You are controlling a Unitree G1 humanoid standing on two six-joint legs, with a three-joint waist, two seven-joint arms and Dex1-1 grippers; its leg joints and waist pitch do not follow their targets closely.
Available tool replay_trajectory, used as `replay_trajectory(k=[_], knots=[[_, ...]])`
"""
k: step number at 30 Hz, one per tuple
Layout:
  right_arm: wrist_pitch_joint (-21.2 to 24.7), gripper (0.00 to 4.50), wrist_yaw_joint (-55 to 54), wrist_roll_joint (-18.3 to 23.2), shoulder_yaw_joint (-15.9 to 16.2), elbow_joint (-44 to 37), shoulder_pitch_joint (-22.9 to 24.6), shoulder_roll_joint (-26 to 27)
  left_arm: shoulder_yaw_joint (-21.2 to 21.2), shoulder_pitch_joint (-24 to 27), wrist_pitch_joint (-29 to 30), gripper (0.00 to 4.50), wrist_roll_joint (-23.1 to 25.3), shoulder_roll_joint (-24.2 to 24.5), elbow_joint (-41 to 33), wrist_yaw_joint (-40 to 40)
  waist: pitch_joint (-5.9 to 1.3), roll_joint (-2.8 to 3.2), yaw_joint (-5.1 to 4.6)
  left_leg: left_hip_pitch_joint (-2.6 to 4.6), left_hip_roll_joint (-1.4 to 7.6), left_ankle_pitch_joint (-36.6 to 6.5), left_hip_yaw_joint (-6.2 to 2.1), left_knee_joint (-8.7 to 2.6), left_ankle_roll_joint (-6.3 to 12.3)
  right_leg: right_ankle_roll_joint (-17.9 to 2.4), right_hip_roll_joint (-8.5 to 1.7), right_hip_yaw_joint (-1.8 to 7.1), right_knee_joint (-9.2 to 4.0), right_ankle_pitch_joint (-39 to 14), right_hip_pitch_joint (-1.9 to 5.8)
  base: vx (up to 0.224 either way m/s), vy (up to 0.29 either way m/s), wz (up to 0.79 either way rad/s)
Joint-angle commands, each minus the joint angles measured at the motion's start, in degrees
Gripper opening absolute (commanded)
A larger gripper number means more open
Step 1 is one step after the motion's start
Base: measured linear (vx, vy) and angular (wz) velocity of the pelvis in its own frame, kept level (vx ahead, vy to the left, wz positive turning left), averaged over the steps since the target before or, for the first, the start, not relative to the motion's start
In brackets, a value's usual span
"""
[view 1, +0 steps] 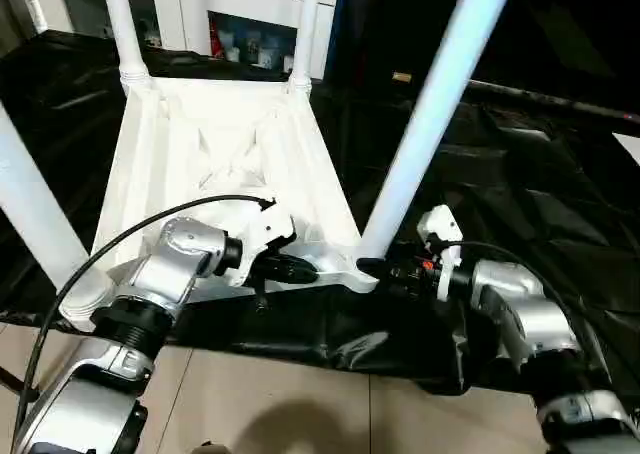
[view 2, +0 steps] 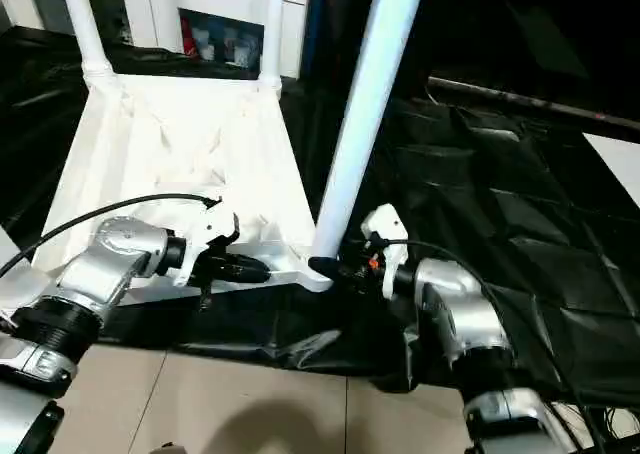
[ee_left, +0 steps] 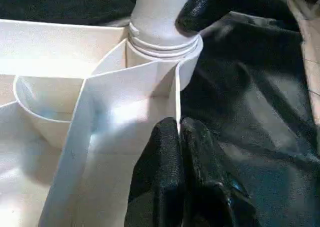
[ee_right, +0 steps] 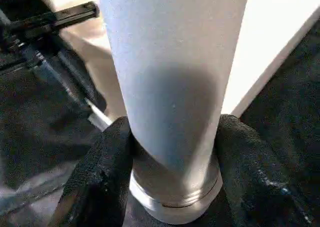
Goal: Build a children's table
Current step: Rotate leg to tighten
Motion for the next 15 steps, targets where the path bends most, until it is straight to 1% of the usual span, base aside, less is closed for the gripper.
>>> replay_trajectory(k=[1, 2, 3, 4, 5, 6, 9, 10, 11, 13, 14, 15], knots=[[2.1, 2.09, -6.6, 1.2, -1.7, 0.7, -0.9, 3.0, 0.2, -1.4, -0.2, 0.00, 0.8, -5.1, 4.1, 8.4, -2.93, 0.12, 0.13, 0.32, 0.32, -10.6, 0.60, -3.34, 0.91, -9.9, -3.20, 2.42, -4.79, -11.8, 2.43, 0.000, 0.000, 0.00], [2.8, 2.09, -9.8, 1.4, -2.7, 0.9, -1.1, 4.2, 0.7, -2.5, -0.5, 0.00, 1.1, -6.6, 5.5, 11.2, -3.01, 0.05, 0.13, 0.34, 0.38, -10.8, 0.58, -3.32, 0.67, -9.7, -3.37, 2.45, -4.82, -12.6, 2.44, 0.000, 0.000, 0.00], [3.7, 2.08, -12.7, 1.5, -3.6, 0.9, -1.3, 5.3, 1.1, -3.4, -0.7, 0.00, 1.3, -7.8, 6.6, 13.3, -3.00, 0.22, 0.19, 0.01, 0.28, -10.3, 0.46, -3.40, 0.36, -9.1, -3.39, 2.44, -4.87, -13.4, 2.67, 0.000, 0.000, 0.00], [4.3, 2.08, -14.0, 1.6, -3.9, 0.5, -1.3, 6.0, 1.3, -4.0, -0.9, 0.00, 1.2, -8.6, 7.2, 14.3, -3.05, 0.17, 0.22, 0.15, 0.29, -10.4, 0.46, -3.37, 0.23, -8.5, -3.33, 2.44, -5.01, -13.7, 2.52, 0.000, 0.000, 0.00], [5.0, 2.07, -16.1, 1.4, -4.3, -0.6, -1.0, 6.9, 1.5, -4.7, -1.2, 0.00, 1.4, -9.3, 7.8, 15.4, -3.10, 0.18, 0.25, 0.00, 0.21, -10.0, 0.40, -3.37, 0.39, -8.2, -3.33, 2.43, -4.95, -13.3, 2.66, 0.000, 0.000, 0.00], [5.1, 2.07, -16.3, 1.4, -4.3, -0.7, -1.0, 7.0, 1.5, -4.8, -1.3, 0.00, 1.4, -9.4, 7.9, 15.6, -3.08, 0.18, 0.29, 0.03, 0.19, -9.8, 0.45, -3.36, 0.49, -8.1, -3.29, 2.45, -5.03, -13.0, 2.58, 0.000, 0.000, 0.00], [5.5, 2.06, -17.2, 1.4, -4.2, -2.0, -0.5, 7.5, 1.4, -5.1, -2.0, 0.00, 1.4, -9.6, 8.0, 15.6, -3.16, 0.18, 0.27, -0.13, 0.24, -9.1, 0.39, -3.33, 1.03, -8.4, -3.20, 2.39, -4.75, -10.7, 2.73, 0.000, 0.000, 0.00], [5.3, 2.06, -17.6, 0.7, -3.7, -3.2, 0.1, 7.8, 1.4, -5.3, -3.1, 0.00, 1.5, -9.6, 8.5, 15.5, -3.10, 0.28, 0.29, -0.06, 0.25, -9.3, 0.41, -3.39, 1.10, -8.5, -3.18, 2.37, -4.82, -10.5, 2.63, 0.000, 0.000, 0.00], [4.8, 2.06, -17.1, 0.1, -3.1, -4.1, 0.5, 7.7, 1.3, -5.3, -4.1, 0.00, 1.8, -9.5, 8.7, 15.2, -3.09, 0.24, 0.25, -0.15, 0.24, -9.3, 0.38, -3.40, 1.08, -8.5, -3.17, 2.36, -4.81, -10.4, 2.69, 0.000, 0.000, 0.00], [3.8, 2.06, -15.4, 0.6, -2.7, -5.3, 1.3, 7.8, 1.3, -5.2, -5.9, 0.00, 2.0, -9.2, 9.2, 14.7, -3.04, 0.24, 0.30, -0.15, 0.20, -9.9, 0.37, -3.44, 1.06, -8.1, -3.20, 2.36, -4.97, -11.2, 2.68, 0.000, 0.000, 0.00], [3.9, 2.76, -14.7, 1.3, -2.8, -6.0, 1.6, 7.8, 1.3, -5.1, -6.8, 0.00, 2.0, -9.1, 9.5, 14.4, -3.07, 0.25, 0.48, -0.01, 0.26, -10.2, 0.39, -3.42, 1.20, -8.0, -3.30, 2.41, -5.01, -11.8, 2.64, 0.000, 0.000, 0.00], [3.4, 2.76, -15.2, 0.9, -2.7, -6.3, 1.8, 7.7, 1.3, -5.0, -7.8, 0.00, 2.0, -9.1, 9.6, 14.2, -3.08, 0.22, 0.49, -0.10, 0.24, -10.0, 0.37, -3.43, 1.26, -8.0, -3.28, 2.41, -4.98, -11.6, 2.69, 0.000, 0.000, 0.00]])
